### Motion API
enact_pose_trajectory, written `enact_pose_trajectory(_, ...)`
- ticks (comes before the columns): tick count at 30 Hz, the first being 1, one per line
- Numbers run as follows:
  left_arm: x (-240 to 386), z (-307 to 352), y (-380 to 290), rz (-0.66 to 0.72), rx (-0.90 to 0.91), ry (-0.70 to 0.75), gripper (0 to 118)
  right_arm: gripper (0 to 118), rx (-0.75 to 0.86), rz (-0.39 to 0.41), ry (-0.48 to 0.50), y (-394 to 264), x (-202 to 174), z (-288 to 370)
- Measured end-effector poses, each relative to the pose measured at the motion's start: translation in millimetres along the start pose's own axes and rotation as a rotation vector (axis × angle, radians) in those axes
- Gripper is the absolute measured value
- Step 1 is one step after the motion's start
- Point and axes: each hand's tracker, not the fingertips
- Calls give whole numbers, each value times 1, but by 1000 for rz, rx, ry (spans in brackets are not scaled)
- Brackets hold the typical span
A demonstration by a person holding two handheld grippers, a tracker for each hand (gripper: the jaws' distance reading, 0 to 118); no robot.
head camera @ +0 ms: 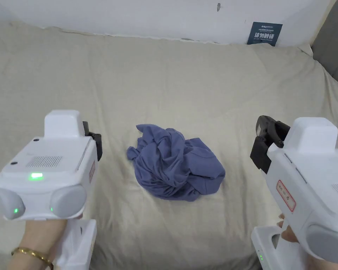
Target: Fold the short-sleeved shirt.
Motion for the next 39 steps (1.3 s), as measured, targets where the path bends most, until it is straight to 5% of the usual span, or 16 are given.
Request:
enact_pose_trajectory(4, 13, -45, 22, -20, -144, -41, 15, 1, -11, 7, 2, 0, 0, 0)
enact_pose_trajectory(7, 20, -95, 31, 5, -326, -94, 80, 1, -25, -3, 8, 13, -40, -34)
enact_pose_trajectory(12, 38, -181, 7, -19, -559, -124, 118, 1, -64, 0, -3, 8, -41, -53)
enact_pose_trajectory(17, 60, -226, -21, -129, -682, -68, 118, 1, -126, 1, -23, -8, -31, -70)
enact_pose_trajectory(19, 65, -238, -28, -103, -706, -77, 107, 1, -150, -4, -31, -15, -23, -74)
enact_pose_trajectory(22, 72, -246, -37, -49, -786, -121, 67, 1, -175, -24, -44, -23, -14, -78)
enact_pose_trajectory(23, 72, -247, -37, -32, -799, -140, 46, 1, -179, -28, -47, -25, -11, -79)
enact_pose_trajectory(26, 83, -239, -33, -72, -771, -119, 12, 1, -191, -29, -56, -30, -3, -78)
enact_pose_trajectory(28, 83, -237, -28, -168, -757, -137, 8, 1, -198, -31, -53, -32, 1, -77)
enact_pose_trajectory(34, 47, -182, 11, 21, -556, -230, 6, 5, -226, 26, -26, -24, 5, -85)
enact_pose_trajectory(35, 42, -171, 17, 27, -527, -232, 6, 19, -255, 47, -14, -20, 5, -91)
enact_pose_trajectory(37, 32, -147, 22, 54, -454, -243, 6, 71, -292, 58, 30, -11, 6, -109)
enact_pose_trajectory(39, 24, -135, 20, 79, -426, -244, 6, 97, -363, 57, 84, -5, 7, -133)
